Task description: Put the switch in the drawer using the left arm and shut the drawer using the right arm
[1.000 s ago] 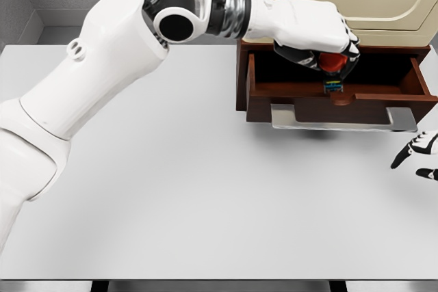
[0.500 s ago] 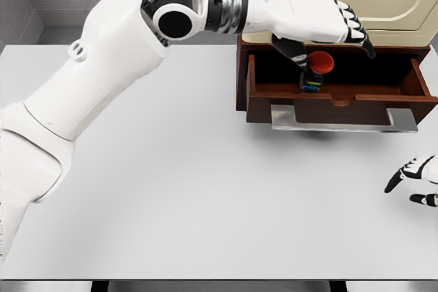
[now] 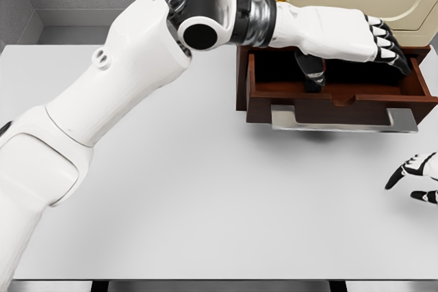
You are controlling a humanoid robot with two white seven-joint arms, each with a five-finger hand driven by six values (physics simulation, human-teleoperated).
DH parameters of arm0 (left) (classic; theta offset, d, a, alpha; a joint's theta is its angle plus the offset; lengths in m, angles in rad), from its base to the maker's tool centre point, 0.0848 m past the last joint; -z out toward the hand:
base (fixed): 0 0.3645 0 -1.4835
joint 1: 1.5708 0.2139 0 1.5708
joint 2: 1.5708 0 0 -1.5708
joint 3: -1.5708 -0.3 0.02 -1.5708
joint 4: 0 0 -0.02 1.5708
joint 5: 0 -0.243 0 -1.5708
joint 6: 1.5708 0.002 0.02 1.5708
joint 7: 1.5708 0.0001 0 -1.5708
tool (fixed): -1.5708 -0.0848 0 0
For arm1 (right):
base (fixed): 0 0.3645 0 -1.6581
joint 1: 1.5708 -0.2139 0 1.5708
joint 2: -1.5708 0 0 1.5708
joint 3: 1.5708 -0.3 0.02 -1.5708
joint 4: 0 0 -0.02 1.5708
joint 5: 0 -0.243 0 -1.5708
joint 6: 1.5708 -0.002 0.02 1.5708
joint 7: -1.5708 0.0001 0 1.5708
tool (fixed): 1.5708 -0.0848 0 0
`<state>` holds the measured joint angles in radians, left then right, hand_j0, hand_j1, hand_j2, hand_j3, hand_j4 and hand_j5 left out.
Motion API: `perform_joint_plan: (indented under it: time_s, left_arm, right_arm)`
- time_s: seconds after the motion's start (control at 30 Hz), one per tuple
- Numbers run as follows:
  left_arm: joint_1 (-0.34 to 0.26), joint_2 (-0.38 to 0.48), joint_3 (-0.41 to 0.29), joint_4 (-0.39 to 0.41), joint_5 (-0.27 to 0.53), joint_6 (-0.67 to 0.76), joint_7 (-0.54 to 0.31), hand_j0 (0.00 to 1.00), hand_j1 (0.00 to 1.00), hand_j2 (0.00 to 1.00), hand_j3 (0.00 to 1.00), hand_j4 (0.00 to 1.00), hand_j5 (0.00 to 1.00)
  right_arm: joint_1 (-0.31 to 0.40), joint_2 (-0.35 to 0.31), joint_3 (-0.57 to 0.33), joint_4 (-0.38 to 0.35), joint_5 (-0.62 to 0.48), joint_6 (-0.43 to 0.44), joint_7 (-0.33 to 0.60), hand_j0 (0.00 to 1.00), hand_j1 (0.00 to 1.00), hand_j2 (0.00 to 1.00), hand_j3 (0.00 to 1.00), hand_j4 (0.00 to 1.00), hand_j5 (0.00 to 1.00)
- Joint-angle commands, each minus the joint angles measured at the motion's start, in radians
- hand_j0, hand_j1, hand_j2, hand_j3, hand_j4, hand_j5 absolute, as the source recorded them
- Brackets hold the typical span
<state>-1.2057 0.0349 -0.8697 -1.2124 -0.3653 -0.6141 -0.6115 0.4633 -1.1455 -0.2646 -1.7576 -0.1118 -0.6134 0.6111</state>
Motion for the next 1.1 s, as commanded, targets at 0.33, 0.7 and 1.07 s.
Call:
perform_joint_plan:
  time_s: [0.33,0.7,1.07]
  left_arm:
    - [-0.003,0.746,0.008,-0.512,0.491,0.003,0.171,1.00,1.00,1.00,1.00,1.00,1.00]
    - [0.273,0.924,-0.035,-0.473,0.348,0.003,0.165,1.00,1.00,1.00,1.00,1.00,1.00]
    - [0.273,0.925,-0.049,-0.466,0.344,0.003,0.162,1.00,1.00,1.00,1.00,1.00,1.00]
  right_arm:
    - [-0.058,-0.011,0.002,0.000,-0.046,0.003,0.000,0.59,0.59,0.59,0.59,0.59,0.59]
    - [-0.133,-0.054,0.021,0.000,-0.046,0.003,0.000,0.59,0.59,0.59,0.59,0.59,0.59]
    - [-0.193,-0.036,0.102,0.000,-0.046,0.003,0.000,0.60,0.60,0.60,0.60,0.60,0.60]
